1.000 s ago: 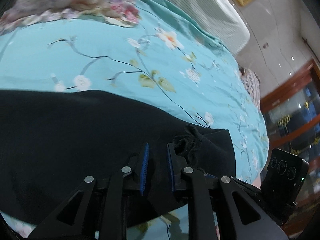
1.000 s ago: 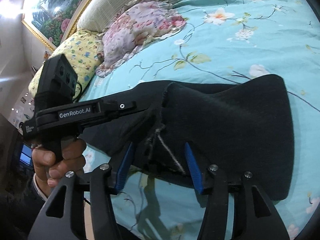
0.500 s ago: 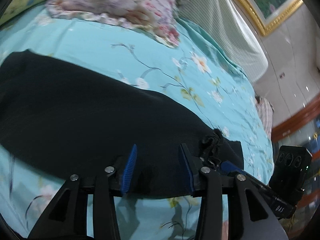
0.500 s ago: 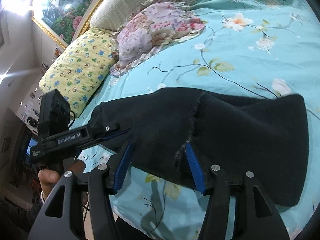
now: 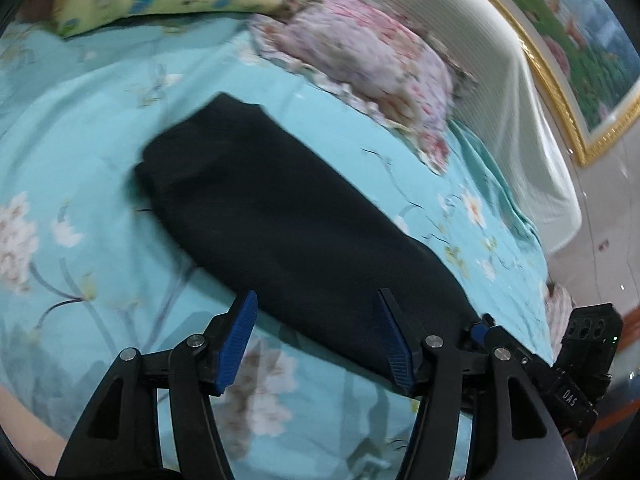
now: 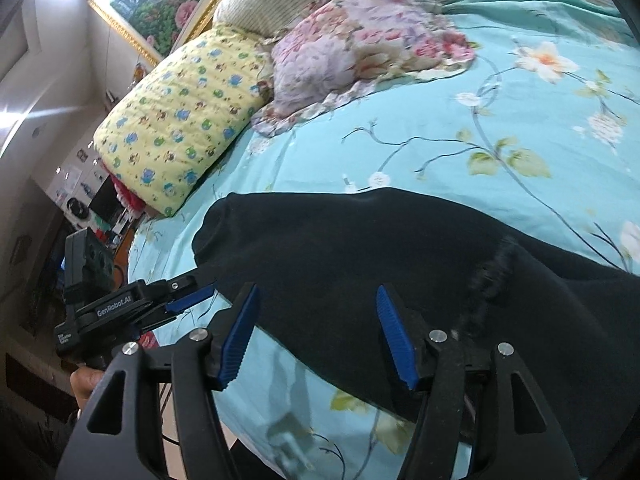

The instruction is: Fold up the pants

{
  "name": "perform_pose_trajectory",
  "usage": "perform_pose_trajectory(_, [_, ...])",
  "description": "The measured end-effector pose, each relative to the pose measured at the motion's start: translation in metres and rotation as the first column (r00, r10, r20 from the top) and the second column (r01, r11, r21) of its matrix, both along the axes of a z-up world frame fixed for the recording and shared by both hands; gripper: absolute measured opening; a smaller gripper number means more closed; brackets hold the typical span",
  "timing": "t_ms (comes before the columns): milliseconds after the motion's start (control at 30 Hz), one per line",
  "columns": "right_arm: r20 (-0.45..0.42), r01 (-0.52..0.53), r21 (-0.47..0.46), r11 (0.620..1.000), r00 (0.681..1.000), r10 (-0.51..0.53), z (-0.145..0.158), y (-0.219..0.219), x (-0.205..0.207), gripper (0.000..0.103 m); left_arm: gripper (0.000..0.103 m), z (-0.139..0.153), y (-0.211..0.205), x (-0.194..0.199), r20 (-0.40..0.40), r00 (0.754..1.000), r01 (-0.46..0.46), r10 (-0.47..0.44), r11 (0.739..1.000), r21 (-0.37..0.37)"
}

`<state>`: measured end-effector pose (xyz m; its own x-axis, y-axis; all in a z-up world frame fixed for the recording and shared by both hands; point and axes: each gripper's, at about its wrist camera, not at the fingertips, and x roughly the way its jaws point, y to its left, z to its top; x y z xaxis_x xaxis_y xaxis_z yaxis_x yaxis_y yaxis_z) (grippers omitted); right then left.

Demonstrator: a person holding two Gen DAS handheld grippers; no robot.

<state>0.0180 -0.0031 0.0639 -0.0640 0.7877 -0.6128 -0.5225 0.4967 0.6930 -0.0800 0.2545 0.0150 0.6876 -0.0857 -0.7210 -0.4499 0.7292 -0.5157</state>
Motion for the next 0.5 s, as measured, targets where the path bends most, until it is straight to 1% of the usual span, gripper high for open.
perform_pose_trajectory(100, [0.008,-0.036,0.001,0.999,0.999,0.036,0.001,0.013,0.000,0.062,0.063,-0.003,0.009,-0.007,-0.009,1.000,-0.019,0.019,1.000,0.007])
perform_pose_trajectory(233, [0.015,-0.073,0.005,0.997,0.997,0.073,0.003,0.028,0.001,0.062,0.064,-0.007,0.018,-0.015,-0.015,0.999,-0.039,0.038,0.999,-0.011])
perform_pose_trajectory(400, [0.020,-0.118,0.003,0.993,0.993,0.118,0.003,0.046,0.005,0.063,0.066,-0.007,0.028,-0.019,-0.017,0.997,-0.070,0.070,0.997,-0.008])
perform_pose_trajectory(500, [0.020,-0.144,0.002,0.990,0.989,0.144,0.003,0.059,0.009,0.063,0.067,-0.009,0.038,-0.020,-0.020,0.995,-0.095,0.094,0.995,-0.027])
